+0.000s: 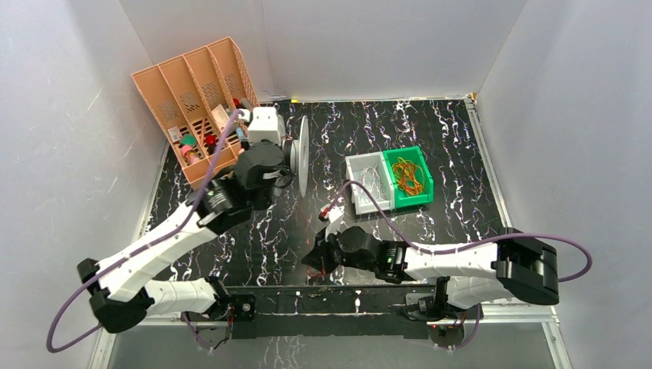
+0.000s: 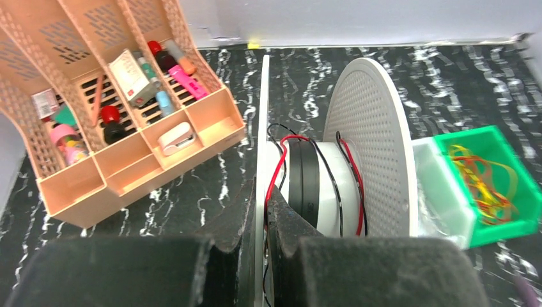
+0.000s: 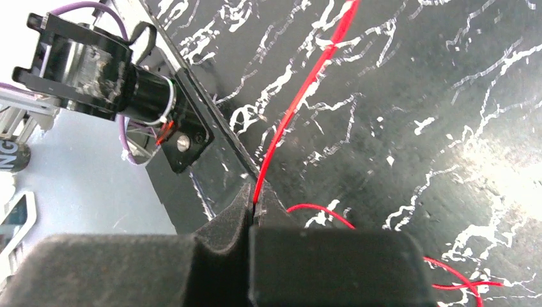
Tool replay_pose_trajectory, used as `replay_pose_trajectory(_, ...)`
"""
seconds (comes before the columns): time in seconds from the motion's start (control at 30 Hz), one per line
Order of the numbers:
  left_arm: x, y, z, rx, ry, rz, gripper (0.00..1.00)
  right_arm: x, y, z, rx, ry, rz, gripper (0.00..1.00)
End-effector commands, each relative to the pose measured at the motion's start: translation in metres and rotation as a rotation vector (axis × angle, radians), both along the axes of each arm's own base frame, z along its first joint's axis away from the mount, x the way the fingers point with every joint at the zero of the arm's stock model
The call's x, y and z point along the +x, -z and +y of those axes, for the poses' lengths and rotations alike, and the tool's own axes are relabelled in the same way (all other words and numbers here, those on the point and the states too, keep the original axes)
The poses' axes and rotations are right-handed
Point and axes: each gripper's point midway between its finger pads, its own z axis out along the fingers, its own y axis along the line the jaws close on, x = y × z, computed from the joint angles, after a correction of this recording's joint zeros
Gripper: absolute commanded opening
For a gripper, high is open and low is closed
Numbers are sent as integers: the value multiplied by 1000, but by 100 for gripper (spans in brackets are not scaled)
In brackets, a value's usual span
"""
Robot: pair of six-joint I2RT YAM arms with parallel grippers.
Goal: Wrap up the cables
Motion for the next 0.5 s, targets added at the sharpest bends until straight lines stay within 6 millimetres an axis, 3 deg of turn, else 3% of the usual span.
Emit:
replay_pose_trajectory(0.0, 18, -14, 13, -8, -175, -100, 0, 9, -41, 4, -76, 111, -145, 0)
replay_pose_trajectory(0.2, 25, 13, 15, 90, -236, -86, 0, -4, -89, 6, -131, 113, -226, 0)
replay_pose_trajectory(0.47, 22, 40, 15, 115, -218, -52, 0, 2, -150, 1, -183, 122, -291, 0)
